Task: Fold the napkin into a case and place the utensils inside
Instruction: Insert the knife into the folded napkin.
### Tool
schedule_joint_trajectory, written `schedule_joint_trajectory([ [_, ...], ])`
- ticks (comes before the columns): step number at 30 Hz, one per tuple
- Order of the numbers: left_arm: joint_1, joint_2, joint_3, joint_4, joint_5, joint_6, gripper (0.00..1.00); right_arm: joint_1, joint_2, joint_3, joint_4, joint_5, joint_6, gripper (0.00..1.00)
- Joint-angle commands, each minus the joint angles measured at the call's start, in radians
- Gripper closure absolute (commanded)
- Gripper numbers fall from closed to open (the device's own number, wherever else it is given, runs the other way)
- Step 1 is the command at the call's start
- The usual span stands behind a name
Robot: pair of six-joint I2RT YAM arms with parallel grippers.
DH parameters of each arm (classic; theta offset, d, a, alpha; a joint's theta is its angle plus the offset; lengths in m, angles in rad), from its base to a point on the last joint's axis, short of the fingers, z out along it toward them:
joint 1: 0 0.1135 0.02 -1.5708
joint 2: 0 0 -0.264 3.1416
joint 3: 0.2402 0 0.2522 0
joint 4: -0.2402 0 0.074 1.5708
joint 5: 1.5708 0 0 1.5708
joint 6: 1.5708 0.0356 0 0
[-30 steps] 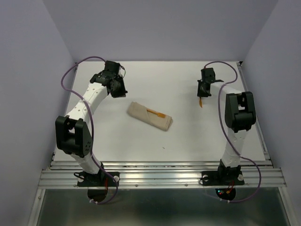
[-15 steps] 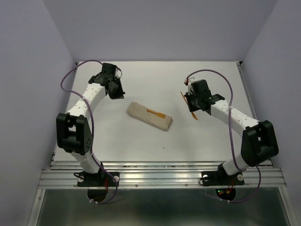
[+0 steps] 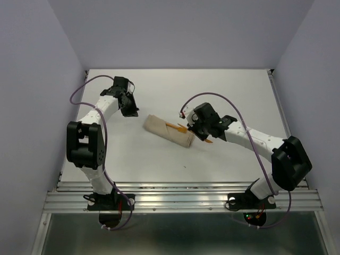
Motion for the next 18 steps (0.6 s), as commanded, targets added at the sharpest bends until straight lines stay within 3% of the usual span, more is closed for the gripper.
schedule_joint_trajectory([
  [1,0.004,0.009,-0.025,0.028,0.033,0.006,0.96,0.042,0.04,0.059,-0.024,0.029,-0.082,0.99],
  [18,0.003,0.104,-0.01,0.042,0.033,0.009,0.96,0.135,0.201,0.138,-0.042,0.034,-0.151,0.99],
])
